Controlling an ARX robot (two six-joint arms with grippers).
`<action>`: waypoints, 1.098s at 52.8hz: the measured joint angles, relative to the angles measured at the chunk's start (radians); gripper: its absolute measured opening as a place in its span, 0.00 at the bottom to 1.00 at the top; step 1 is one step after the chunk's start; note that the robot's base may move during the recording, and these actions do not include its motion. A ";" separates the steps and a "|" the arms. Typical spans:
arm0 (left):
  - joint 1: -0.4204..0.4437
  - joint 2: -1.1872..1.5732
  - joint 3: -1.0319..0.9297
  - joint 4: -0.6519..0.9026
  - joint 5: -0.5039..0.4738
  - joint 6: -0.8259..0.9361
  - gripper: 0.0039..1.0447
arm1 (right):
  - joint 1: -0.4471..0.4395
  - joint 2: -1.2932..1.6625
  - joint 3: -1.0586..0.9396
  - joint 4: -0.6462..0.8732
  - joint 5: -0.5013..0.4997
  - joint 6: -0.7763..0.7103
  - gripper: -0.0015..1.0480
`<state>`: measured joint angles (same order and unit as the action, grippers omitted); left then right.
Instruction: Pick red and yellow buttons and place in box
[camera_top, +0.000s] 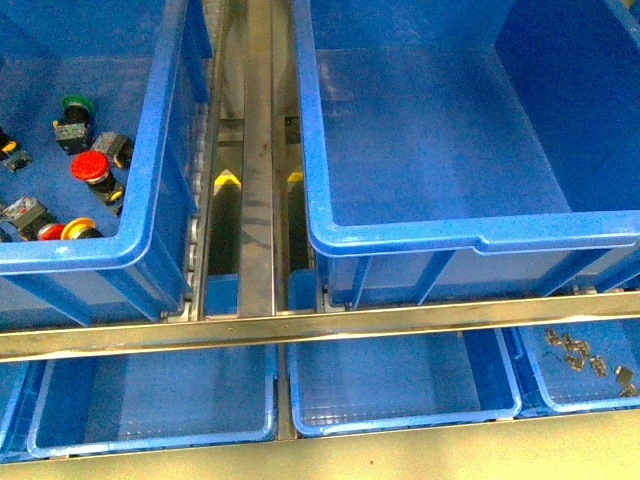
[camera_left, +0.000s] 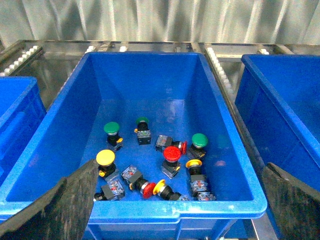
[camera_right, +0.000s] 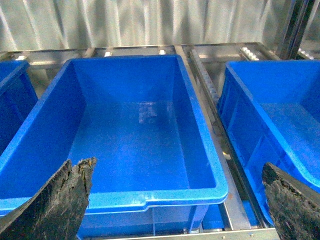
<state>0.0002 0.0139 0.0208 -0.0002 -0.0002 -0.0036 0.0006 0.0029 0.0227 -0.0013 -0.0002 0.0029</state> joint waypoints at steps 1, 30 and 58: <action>0.000 0.000 0.000 0.000 0.000 0.000 0.93 | 0.000 0.000 0.000 0.000 0.000 0.000 0.94; 0.000 0.000 0.000 0.000 0.000 0.000 0.93 | 0.000 0.000 0.000 0.000 0.000 0.000 0.94; 0.000 0.000 0.000 0.000 0.000 0.000 0.93 | 0.000 0.000 0.000 0.000 0.000 0.000 0.94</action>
<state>-0.0002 0.0139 0.0204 -0.0002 -0.0002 -0.0036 0.0006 0.0029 0.0227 -0.0013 -0.0002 0.0029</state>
